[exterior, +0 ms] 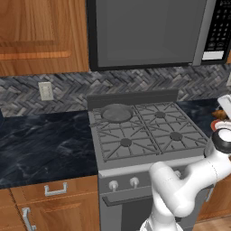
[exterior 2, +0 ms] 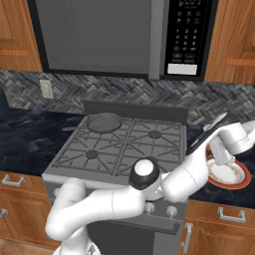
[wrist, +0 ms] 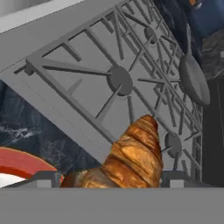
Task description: Pick the croissant and place it on the pan. Then turn on the stove to warm the croissant.
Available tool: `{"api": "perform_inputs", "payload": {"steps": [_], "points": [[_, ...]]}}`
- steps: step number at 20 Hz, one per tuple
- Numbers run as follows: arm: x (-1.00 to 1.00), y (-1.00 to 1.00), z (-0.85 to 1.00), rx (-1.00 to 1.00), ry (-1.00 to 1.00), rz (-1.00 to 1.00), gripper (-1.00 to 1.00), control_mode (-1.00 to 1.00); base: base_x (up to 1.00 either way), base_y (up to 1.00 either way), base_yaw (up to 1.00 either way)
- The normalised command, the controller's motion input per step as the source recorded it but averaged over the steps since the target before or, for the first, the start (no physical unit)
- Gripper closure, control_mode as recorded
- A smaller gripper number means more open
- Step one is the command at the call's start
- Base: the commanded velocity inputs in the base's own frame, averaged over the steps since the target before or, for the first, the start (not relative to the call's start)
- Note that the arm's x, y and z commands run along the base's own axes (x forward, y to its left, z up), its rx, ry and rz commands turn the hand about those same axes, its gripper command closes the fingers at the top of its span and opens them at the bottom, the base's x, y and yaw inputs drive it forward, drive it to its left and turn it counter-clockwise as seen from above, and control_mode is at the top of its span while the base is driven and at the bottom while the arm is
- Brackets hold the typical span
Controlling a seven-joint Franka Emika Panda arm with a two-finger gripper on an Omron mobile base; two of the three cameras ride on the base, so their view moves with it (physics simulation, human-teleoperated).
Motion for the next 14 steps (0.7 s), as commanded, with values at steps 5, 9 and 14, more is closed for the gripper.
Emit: {"api": "perform_inputs", "payload": {"steps": [5,9,14], "points": [[0.0,0.77,0.39,-0.04,-0.39,0.43,1.0,-1.0,0.0,0.0,0.0],[-0.22,0.68,0.12,-0.09,-0.53,0.42,1.0,-1.0,0.0,0.0,0.0],[-0.63,0.41,0.19,-0.07,-0.67,0.32,1.0,-1.0,0.0,0.0,0.0]]}}
